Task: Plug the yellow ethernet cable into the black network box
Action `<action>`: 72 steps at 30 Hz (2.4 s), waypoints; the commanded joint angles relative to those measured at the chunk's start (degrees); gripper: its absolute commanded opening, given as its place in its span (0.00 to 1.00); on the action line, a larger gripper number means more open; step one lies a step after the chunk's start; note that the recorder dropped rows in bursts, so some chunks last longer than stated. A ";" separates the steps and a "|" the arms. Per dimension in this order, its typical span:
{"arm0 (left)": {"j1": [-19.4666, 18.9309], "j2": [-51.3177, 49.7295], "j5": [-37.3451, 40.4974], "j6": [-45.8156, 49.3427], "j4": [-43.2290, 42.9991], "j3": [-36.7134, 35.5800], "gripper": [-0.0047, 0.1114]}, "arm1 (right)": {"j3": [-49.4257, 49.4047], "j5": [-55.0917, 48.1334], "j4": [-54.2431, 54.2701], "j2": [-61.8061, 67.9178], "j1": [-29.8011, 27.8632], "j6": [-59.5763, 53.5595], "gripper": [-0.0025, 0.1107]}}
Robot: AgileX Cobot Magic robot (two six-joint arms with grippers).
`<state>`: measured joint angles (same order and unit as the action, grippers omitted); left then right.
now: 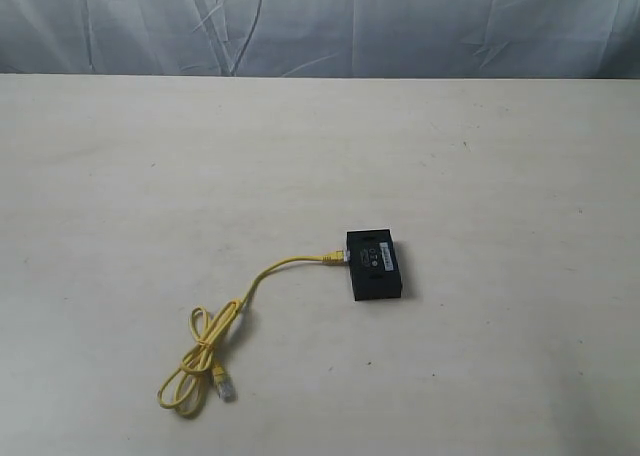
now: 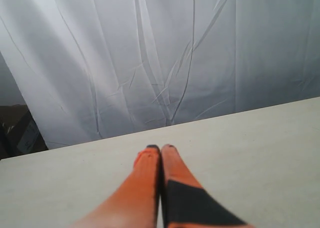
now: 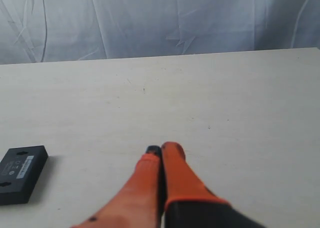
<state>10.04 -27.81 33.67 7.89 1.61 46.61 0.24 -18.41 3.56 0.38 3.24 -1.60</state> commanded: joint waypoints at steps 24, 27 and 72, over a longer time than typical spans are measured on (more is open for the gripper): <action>-12.75 25.85 -14.91 -0.42 -1.20 -40.03 0.04 | -0.24 0.14 0.09 -0.38 0.24 0.07 0.01; -12.75 27.81 -20.75 -0.42 -1.20 -46.61 0.04 | -0.24 0.24 0.09 -0.38 0.24 0.07 0.01; -12.75 27.81 -20.39 -8.21 -0.32 -46.61 0.04 | -0.24 0.23 0.09 -0.38 0.24 0.07 0.01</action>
<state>-2.67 -0.29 14.08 0.00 1.36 0.29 0.09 -18.41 3.56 0.38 3.24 -1.54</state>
